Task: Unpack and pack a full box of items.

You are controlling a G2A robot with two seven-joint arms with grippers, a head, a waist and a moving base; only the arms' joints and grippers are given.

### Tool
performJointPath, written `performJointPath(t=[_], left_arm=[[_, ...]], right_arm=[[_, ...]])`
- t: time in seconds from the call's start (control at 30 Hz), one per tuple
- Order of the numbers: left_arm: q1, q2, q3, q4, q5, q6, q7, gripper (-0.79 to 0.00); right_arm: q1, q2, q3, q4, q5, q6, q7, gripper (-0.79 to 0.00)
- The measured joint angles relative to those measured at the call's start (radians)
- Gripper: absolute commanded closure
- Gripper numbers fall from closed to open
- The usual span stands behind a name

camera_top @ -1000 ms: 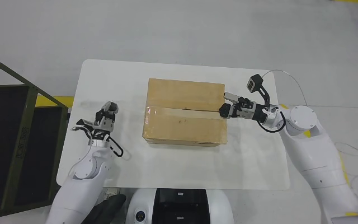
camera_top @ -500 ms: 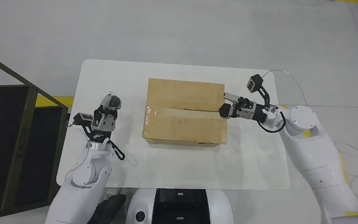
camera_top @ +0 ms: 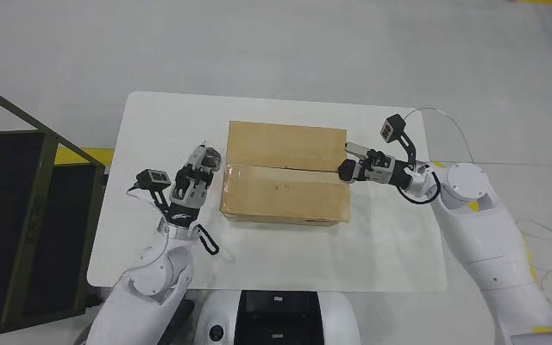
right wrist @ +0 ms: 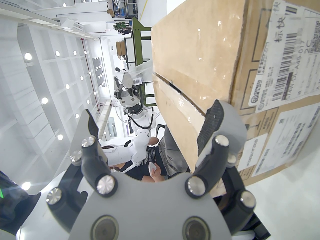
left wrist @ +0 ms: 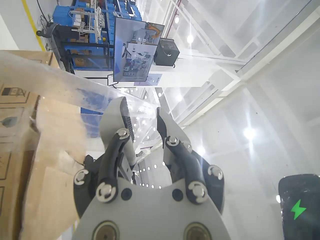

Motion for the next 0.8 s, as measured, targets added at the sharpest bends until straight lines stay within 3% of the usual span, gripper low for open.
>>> performJointPath(t=[0.27,0.67,0.8], left_arm=[[-0.021,-0.020,0.088,-0.014,0.107,0.014,0.045,-0.197],[-0.046,-0.036,0.133,-0.013,0.112,0.044,0.007,-0.209],[-0.050,-0.039,0.136,-0.012,0.112,0.070,-0.013,-0.308]], right_arm=[[0.000,0.000,0.000,0.000,0.000,0.000,0.000,-0.785],[0.000,0.000,0.000,0.000,0.000,0.000,0.000,-0.785],[0.000,0.000,0.000,0.000,0.000,0.000,0.000,-0.785]])
